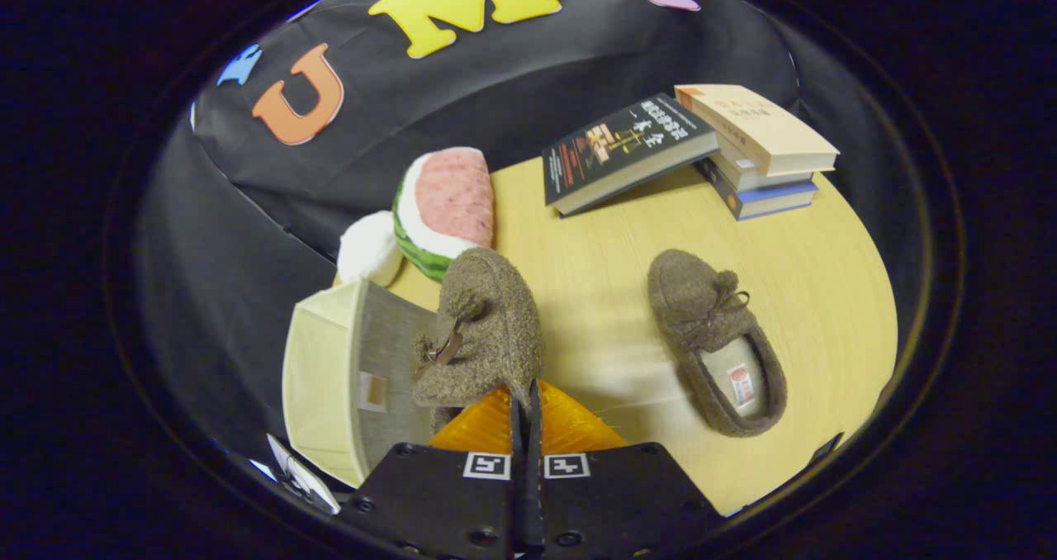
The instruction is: Open the storage box then place both shoes into the box .Put the left shoe in first, then the right shoe, with the right side of both shoes facing outward in a uniform manner.
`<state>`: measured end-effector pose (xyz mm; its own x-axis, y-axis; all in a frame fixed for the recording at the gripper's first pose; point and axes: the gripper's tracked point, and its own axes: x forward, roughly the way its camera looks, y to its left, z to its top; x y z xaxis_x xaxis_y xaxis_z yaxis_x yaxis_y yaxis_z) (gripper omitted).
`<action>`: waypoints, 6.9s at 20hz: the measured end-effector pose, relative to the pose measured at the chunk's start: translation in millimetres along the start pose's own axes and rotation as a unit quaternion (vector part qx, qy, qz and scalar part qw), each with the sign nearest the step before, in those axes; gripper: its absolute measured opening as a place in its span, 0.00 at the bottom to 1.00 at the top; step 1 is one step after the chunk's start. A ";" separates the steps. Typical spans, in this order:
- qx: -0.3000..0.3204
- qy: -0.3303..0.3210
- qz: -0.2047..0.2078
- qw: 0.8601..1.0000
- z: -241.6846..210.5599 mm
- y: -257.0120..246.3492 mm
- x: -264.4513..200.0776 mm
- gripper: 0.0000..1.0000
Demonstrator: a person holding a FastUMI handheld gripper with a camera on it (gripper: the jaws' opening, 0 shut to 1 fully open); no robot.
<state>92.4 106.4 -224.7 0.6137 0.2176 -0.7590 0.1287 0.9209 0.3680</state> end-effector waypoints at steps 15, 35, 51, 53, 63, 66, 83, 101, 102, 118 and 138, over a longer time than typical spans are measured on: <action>0.052 0.036 0.080 0.995 -51.9 217.5 20.3 0.00; 0.012 0.128 -0.035 0.991 -131.6 199.9 130.1 0.30; -0.113 -0.113 0.034 0.987 5.4 156.0 -46.0 0.94; -0.122 -0.143 0.017 0.982 24.1 123.8 -71.3 0.94; -0.156 -0.148 -0.073 0.974 47.4 -73.6 -91.4 0.94; -0.169 -0.110 -0.092 0.975 40.8 -130.2 -66.8 0.95; -0.131 0.064 -0.121 0.982 10.4 -234.8 53.6 0.02; -0.021 -0.061 -0.039 0.997 32.6 83.5 -70.3 0.00; -0.021 -0.063 -0.038 0.997 29.7 106.2 -66.4 0.00; -0.096 -0.005 -0.219 0.971 -80.3 147.7 50.0 0.00; -0.133 -0.191 -0.141 0.962 -6.3 171.9 -73.5 0.96</action>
<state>64.6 250.8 -109.1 0.8321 -0.1404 -0.5365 0.1584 0.9873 -0.0125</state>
